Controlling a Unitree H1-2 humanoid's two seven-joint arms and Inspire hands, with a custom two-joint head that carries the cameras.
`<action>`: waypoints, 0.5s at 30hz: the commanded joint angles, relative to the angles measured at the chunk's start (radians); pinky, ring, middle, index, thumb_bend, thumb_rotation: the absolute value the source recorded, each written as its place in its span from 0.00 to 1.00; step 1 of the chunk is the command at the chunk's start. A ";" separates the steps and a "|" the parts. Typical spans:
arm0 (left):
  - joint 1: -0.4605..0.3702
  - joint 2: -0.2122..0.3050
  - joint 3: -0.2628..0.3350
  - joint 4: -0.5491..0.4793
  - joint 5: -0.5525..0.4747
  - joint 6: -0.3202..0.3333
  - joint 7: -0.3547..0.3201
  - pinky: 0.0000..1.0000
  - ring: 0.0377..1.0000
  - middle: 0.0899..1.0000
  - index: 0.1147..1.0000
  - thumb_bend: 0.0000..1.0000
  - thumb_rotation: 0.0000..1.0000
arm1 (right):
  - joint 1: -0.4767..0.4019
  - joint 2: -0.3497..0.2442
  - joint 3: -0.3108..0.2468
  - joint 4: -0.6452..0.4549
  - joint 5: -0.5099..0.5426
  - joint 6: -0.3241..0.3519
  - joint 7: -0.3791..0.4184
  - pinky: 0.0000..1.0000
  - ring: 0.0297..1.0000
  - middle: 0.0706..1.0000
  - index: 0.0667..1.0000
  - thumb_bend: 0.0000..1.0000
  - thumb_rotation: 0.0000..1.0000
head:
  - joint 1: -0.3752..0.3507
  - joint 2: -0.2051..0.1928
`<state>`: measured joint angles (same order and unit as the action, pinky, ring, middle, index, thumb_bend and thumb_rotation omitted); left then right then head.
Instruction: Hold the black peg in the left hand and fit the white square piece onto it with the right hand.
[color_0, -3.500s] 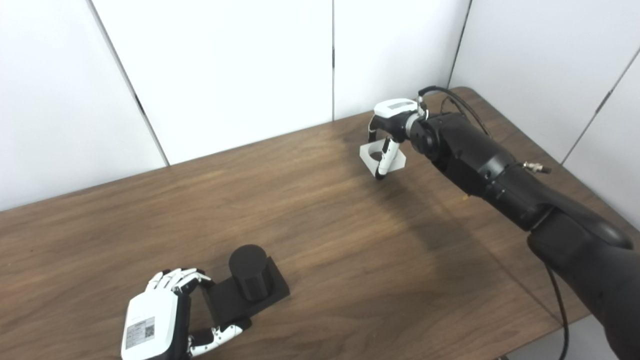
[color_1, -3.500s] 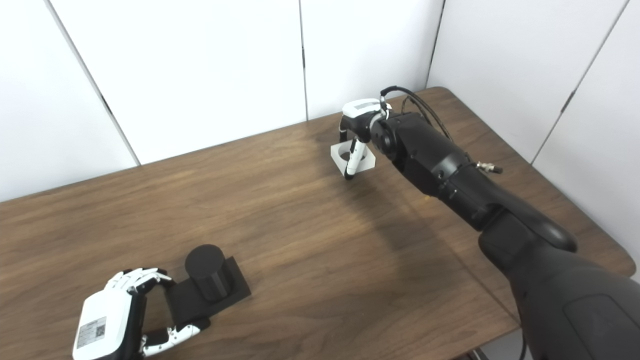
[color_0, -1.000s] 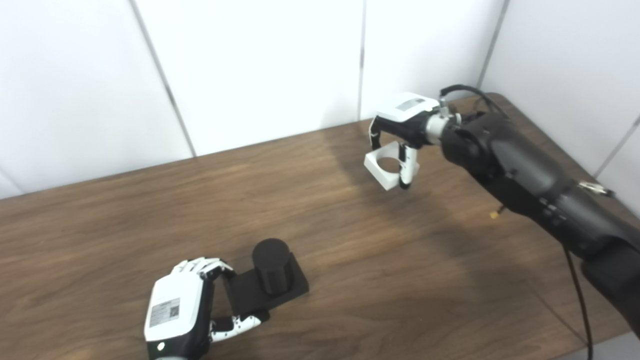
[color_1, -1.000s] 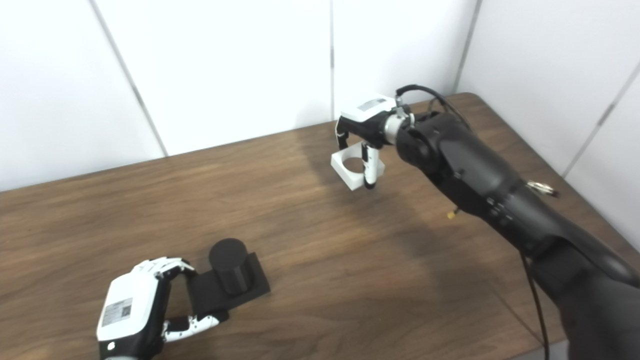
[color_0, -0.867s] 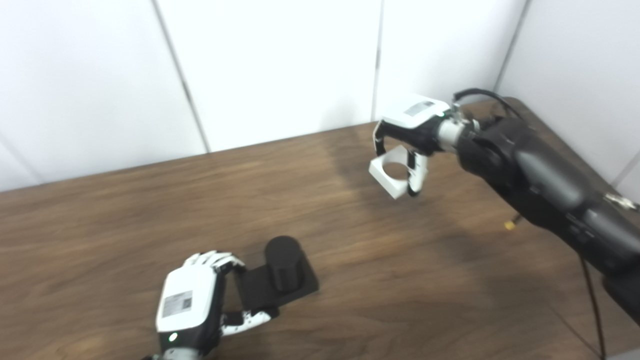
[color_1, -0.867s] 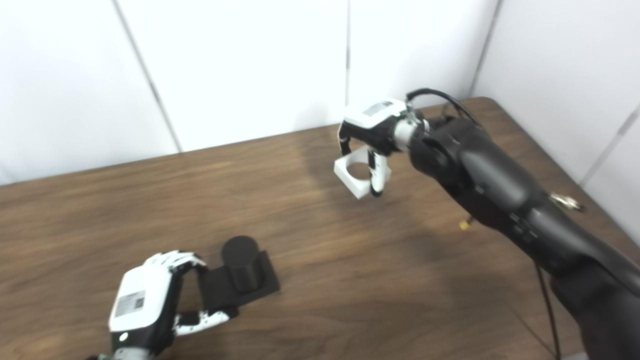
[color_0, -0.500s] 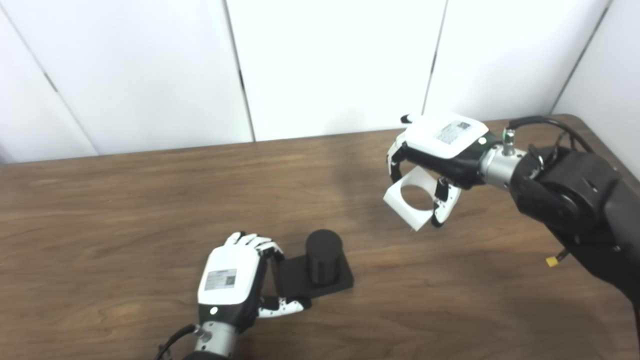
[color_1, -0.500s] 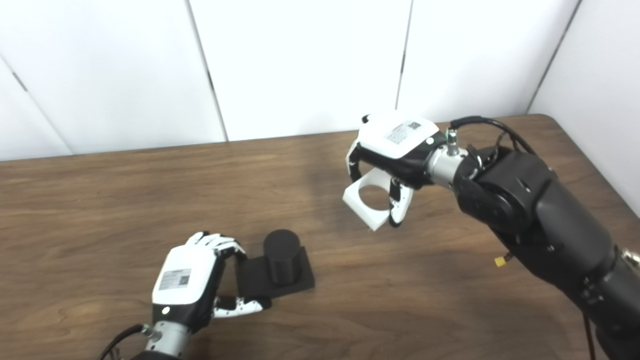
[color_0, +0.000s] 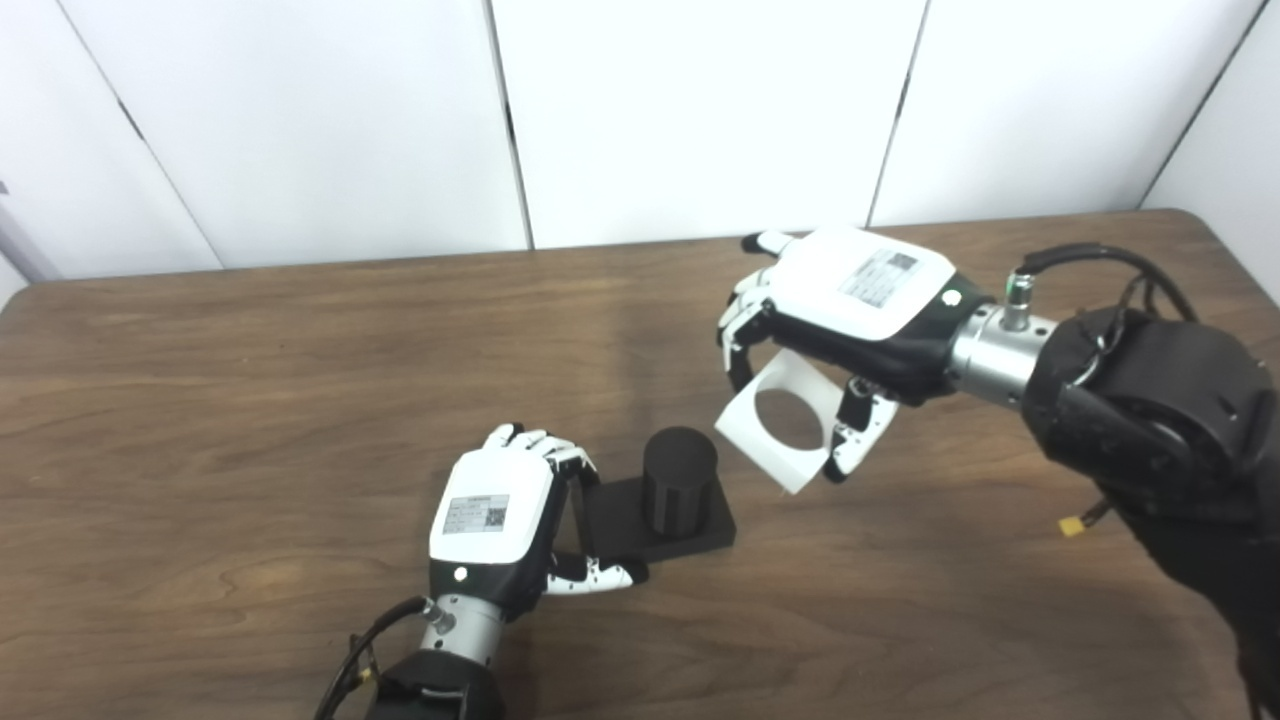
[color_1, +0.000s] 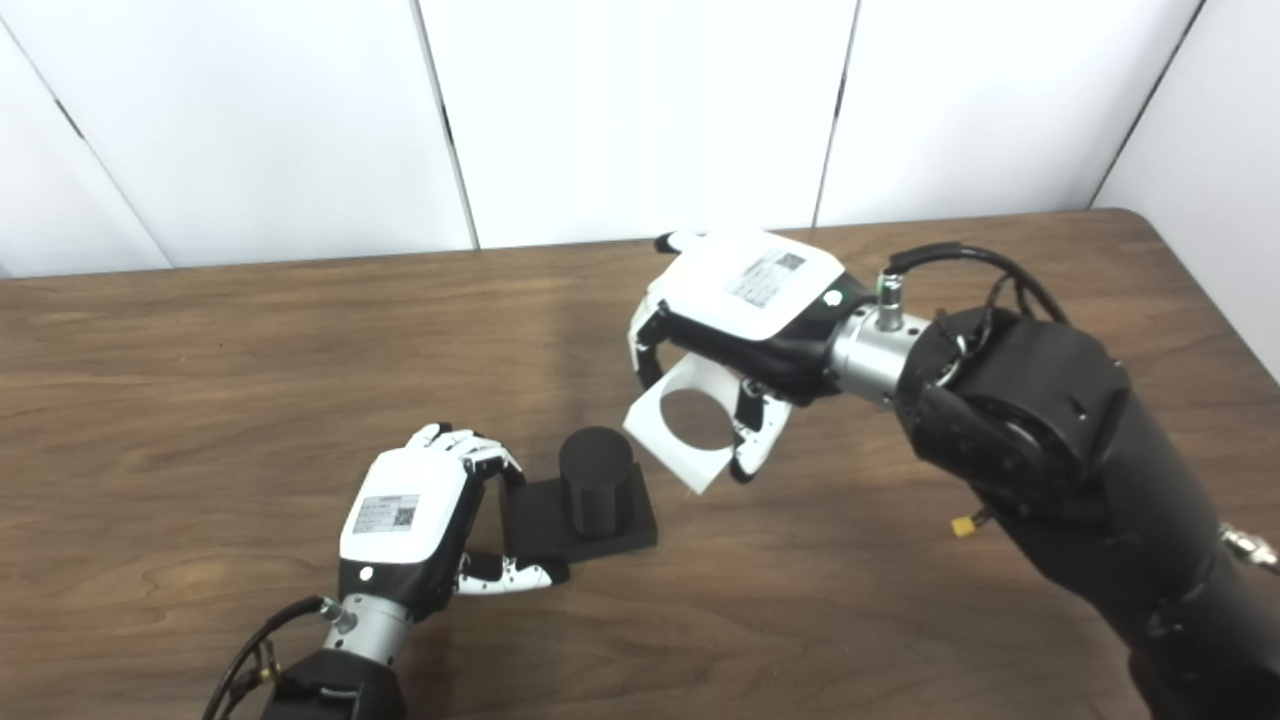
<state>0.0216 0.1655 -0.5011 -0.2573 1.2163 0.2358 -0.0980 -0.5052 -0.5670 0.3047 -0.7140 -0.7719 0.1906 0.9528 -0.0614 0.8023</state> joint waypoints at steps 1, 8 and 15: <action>0.025 0.016 -0.033 0.024 0.000 -0.022 -0.088 0.87 0.82 0.72 0.42 0.52 0.05 | -0.046 0.011 -0.013 -0.034 -0.012 -0.009 0.002 1.00 0.83 0.74 0.45 0.52 0.13 | -0.002 0.001; 0.021 0.023 -0.035 0.016 -0.016 -0.028 -0.111 0.86 0.82 0.72 0.42 0.52 0.05 | -0.045 0.055 0.007 -0.007 -0.034 -0.047 0.006 0.99 0.84 0.75 0.45 0.52 0.13 | -0.006 0.003; 0.019 0.022 -0.041 0.015 -0.018 -0.025 -0.116 0.86 0.82 0.72 0.42 0.52 0.05 | -0.041 0.093 0.019 0.035 -0.055 -0.064 0.005 1.00 0.86 0.76 0.45 0.52 0.13 | -0.011 0.002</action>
<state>0.0154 0.1704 -0.5029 -0.2642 1.1885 0.2352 -0.1328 -0.5062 -0.4721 0.3331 -0.6796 -0.8145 0.1479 0.9758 -0.0721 0.8038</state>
